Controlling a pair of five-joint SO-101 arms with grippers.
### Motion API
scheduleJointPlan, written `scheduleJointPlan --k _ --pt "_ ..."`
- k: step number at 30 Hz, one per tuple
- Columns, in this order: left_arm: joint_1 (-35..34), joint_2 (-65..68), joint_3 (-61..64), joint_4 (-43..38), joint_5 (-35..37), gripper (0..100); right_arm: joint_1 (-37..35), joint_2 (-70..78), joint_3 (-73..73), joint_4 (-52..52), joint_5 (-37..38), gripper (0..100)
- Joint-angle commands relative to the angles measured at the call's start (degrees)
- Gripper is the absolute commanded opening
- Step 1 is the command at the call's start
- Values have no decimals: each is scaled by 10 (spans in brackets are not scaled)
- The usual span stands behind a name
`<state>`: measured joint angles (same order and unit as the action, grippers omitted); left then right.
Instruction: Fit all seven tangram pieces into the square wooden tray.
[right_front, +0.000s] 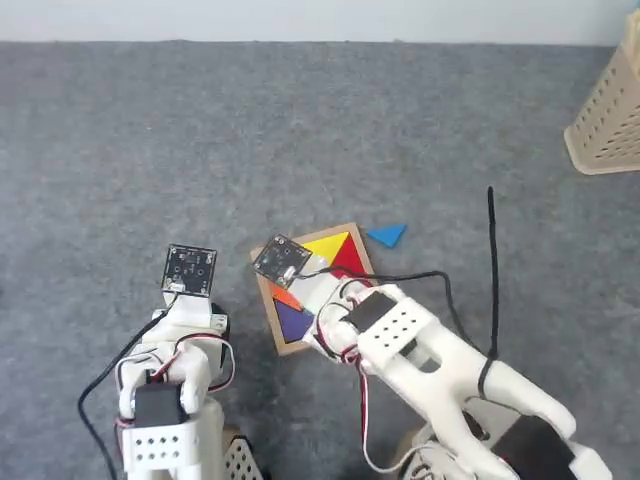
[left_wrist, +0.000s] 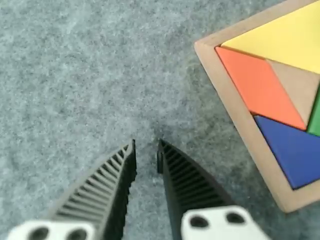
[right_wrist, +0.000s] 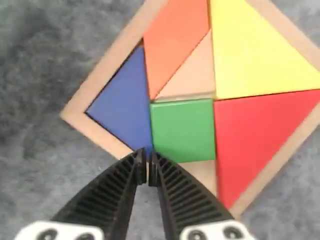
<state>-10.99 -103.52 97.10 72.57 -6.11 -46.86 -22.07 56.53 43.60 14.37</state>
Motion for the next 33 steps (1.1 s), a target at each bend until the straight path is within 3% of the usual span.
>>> scheduleJointPlan --k 1,5,9,13,17,25,29,33 --pt "1 -12 -6 0 4 71 9 -15 -40 -10 7 6" --pt "1 -12 -6 0 4 71 33 -51 -40 -10 7 6" --pt "1 -12 -6 0 4 71 152 -73 -57 -4 7 6" --pt "1 -12 -6 0 4 71 243 -23 -153 79 6 6" --pt "1 -12 -6 0 4 71 262 65 -236 121 -22 21" --pt "1 -12 -6 0 4 71 259 241 -450 185 -27 236" --pt "1 -12 -6 0 4 71 262 332 -554 255 71 238" --pt "1 -12 -6 0 4 71 262 404 -615 311 250 238"
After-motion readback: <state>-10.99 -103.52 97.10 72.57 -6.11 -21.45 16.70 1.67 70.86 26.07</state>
